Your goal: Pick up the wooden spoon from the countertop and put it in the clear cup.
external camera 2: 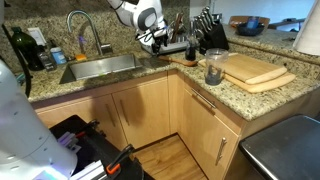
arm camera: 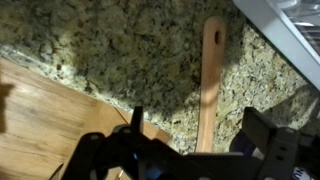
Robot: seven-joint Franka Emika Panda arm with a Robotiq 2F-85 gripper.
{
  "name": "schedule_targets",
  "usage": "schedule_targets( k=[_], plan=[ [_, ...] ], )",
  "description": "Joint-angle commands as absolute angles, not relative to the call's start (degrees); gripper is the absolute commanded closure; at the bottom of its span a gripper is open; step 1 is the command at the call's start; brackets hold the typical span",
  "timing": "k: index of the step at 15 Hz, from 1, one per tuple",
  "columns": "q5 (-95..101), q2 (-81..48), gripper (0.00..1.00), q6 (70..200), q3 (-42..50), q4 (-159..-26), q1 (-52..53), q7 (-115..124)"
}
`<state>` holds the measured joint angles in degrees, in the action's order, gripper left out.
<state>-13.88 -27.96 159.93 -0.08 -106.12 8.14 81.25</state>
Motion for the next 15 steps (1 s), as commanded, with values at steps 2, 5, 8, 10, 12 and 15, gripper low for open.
schedule_targets(
  k=[2, 5, 8, 10, 12, 15],
  plan=[
    [-11.2, -30.0, 0.0, 160.1, 2.6, -104.8, 11.1, 84.3],
    [-7.2, -27.5, 0.0, 155.9, 5.1, -105.4, 12.9, 83.6],
    [-2.1, -26.3, 0.0, 144.0, 8.1, -100.8, 13.4, 86.7],
    [-1.5, -25.7, 0.0, 134.8, 7.4, -97.4, 11.3, 86.5],
    [-1.9, -25.9, 0.0, 136.7, 6.2, -98.3, 10.6, 86.2],
    [-2.0, -25.5, 0.0, 131.4, 6.1, -95.3, 9.5, 86.1]
  ],
)
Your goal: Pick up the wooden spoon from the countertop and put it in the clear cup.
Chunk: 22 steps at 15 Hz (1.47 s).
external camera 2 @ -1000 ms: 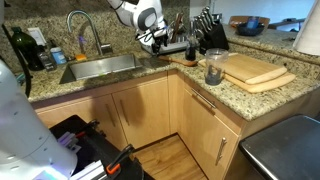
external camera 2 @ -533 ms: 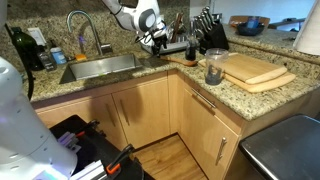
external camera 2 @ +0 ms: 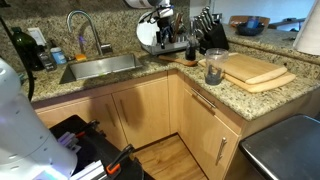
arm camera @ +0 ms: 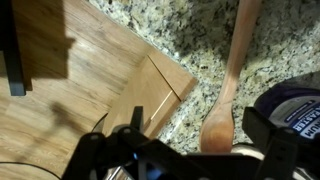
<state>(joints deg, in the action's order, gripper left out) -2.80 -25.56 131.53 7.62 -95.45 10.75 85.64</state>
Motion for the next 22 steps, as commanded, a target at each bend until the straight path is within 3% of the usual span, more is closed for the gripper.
schedule_targets(
  k=[1, 8, 9, 22],
  plan=[
    [-2.0, -25.6, 0.0, 131.3, 6.1, -95.3, 9.5, 86.1],
    [-4.1, -38.6, 0.0, 137.0, 6.5, -85.8, 8.2, 92.1],
    [-2.5, -34.3, 0.0, 135.7, 6.7, -90.8, 8.9, 90.7],
    [-6.8, -44.2, 0.0, 137.3, 4.3, -83.2, 7.5, 89.9]
  ],
)
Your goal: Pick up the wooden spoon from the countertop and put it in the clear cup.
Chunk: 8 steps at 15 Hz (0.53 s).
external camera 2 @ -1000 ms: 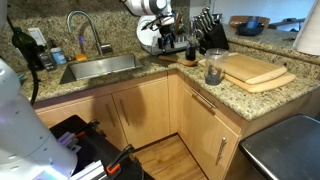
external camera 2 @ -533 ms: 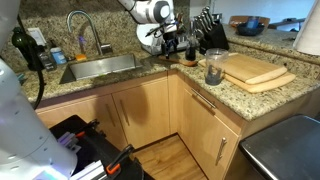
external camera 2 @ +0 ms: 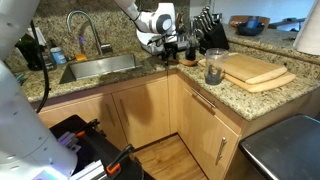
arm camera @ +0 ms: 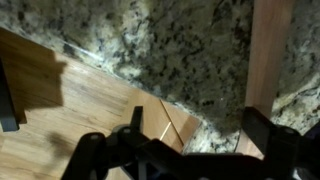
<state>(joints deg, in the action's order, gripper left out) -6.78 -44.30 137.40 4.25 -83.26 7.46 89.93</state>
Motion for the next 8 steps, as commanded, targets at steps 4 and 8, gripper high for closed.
schedule_targets(
  k=[4, 8],
  plan=[
    [-6.7, -45.5, 0.0, 141.0, 5.2, -82.3, 8.2, 91.7],
    [-6.5, -46.1, 0.0, 142.1, 6.7, -80.8, 8.5, 94.6]
  ],
)
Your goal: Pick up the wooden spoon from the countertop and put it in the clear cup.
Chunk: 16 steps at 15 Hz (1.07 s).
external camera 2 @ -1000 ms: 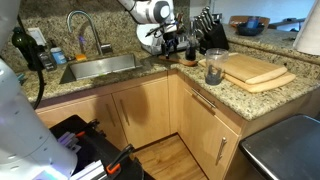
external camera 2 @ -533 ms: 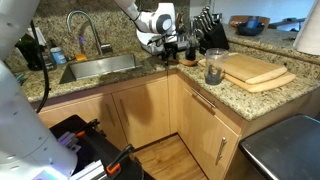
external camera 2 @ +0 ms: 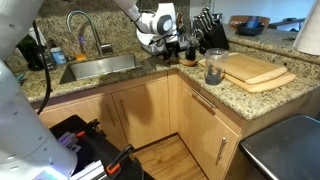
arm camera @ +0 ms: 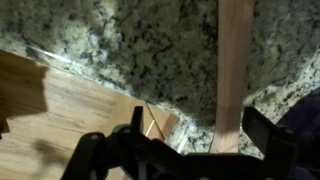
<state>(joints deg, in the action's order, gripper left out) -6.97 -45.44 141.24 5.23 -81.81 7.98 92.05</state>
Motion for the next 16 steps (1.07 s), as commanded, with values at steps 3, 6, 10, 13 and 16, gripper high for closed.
schedule_targets(
  k=[3, 6, 10, 13, 16],
  plan=[
    [-6.8, -45.4, 0.0, 141.4, 5.9, -81.5, 7.9, 93.5],
    [-8.2, -47.6, 0.0, 137.1, 4.0, -77.2, 6.3, 91.7],
    [-8.0, -49.9, 0.0, 127.6, 2.7, -70.2, 6.0, 89.3],
    [-7.8, -47.6, 0.0, 131.2, 3.5, -74.6, 6.9, 90.7],
    [-6.9, -48.4, 0.0, 132.5, 4.4, -74.4, 7.5, 91.7]
  ],
)
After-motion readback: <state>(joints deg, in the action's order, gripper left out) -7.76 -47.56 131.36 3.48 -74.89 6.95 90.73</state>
